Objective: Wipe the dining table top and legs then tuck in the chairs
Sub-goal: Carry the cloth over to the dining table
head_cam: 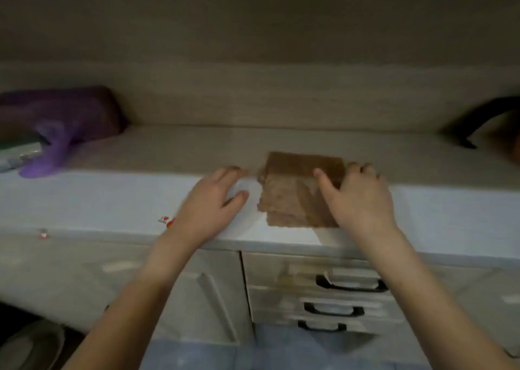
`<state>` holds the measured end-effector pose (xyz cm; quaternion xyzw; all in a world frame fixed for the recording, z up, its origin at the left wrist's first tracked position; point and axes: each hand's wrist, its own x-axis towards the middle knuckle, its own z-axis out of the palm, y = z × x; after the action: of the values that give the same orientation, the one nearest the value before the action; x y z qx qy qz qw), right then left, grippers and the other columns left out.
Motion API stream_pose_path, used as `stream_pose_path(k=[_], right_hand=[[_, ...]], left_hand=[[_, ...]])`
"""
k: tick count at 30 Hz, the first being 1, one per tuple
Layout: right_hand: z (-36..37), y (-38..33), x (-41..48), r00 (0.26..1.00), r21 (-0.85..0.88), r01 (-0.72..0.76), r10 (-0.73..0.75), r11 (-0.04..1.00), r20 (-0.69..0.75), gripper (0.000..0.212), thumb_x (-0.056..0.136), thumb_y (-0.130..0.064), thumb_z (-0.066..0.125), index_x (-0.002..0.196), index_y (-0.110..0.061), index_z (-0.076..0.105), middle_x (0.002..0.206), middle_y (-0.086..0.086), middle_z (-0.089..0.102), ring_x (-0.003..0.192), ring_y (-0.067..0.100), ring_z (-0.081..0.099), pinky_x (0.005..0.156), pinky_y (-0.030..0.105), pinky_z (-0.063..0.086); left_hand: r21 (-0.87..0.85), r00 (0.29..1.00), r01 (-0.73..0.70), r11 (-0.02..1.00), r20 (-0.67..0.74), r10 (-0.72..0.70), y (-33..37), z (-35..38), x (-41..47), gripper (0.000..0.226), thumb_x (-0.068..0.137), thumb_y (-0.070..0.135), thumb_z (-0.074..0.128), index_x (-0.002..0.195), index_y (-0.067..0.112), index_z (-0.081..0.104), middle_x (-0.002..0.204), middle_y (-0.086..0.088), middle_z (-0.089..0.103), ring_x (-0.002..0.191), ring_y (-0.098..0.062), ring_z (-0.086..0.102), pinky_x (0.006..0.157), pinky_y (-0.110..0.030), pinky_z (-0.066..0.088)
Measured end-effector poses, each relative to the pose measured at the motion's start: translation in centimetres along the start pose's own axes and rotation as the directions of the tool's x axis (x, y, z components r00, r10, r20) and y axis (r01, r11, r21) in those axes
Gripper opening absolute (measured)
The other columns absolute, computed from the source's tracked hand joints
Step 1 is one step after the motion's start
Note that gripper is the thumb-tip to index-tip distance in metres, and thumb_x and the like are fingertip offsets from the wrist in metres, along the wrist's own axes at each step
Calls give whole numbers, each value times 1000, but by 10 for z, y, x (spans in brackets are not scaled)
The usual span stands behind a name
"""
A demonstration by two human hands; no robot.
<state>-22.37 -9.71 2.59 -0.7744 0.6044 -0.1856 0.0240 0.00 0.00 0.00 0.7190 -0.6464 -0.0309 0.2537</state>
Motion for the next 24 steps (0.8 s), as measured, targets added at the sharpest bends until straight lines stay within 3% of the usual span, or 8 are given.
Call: stream_pose_path(k=[2,3,8,10,12,15,19,24], right_hand=[[5,-12,1,993,-149,-84,95,985,69,76,88,-68,39,113,0,60,115,21,57,107,37,52,81,37,44],[9,-15,2,993,-136,-73,85,988,84,69,88,-65,44,109,-1,63,112,19,60,105,36,55,77,35,43],[1,-20,14,973,187,-130,89,974,213,33,84,-45,65,71,-15,61,87,14,67,92,34,64,64,29,40],[3,-17,16,972,366,-151,71,918,222,23,83,-36,69,90,-14,66,100,13,68,98,32,63,69,28,43],[6,-13,19,983,493,-114,26,863,181,39,86,-30,67,118,-8,60,105,7,64,98,25,60,68,23,36],[7,-8,22,994,715,-64,-22,696,111,31,87,-25,67,115,-13,60,97,-4,64,89,15,61,68,25,43],[2,-8,20,988,916,-92,-79,391,133,12,86,-19,69,97,-14,69,86,1,74,82,16,71,72,34,55],[-13,-23,-2,931,969,-207,-279,135,237,17,85,-16,68,102,-14,68,92,3,75,85,18,72,68,32,57]], left_hand=[[76,998,-13,997,56,8,-6,4,6,63,85,54,30,134,21,49,135,0,50,124,-20,46,102,-28,34],[101,998,-23,995,61,17,-9,7,8,65,83,55,28,133,21,50,135,0,50,125,-21,45,104,-30,34],[147,998,-57,988,38,52,-17,16,10,62,82,55,29,132,24,50,135,2,47,127,-20,41,108,-34,33],[144,998,-63,988,31,59,-18,17,9,62,82,54,29,132,24,50,135,2,48,128,-20,41,108,-35,33],[135,998,-58,989,27,55,-18,17,9,63,82,54,28,132,24,51,135,2,48,129,-19,40,109,-32,30],[91,999,-44,995,3,44,-16,15,8,61,81,51,30,127,21,55,130,1,52,122,-18,44,101,-21,27],[-114,990,52,992,-127,-66,-6,2,0,37,88,38,45,117,21,61,116,10,58,106,-7,53,89,-17,38],[-367,858,158,917,-408,-311,15,-14,-50,26,88,22,49,108,18,66,103,7,65,97,-3,61,82,-12,47]])
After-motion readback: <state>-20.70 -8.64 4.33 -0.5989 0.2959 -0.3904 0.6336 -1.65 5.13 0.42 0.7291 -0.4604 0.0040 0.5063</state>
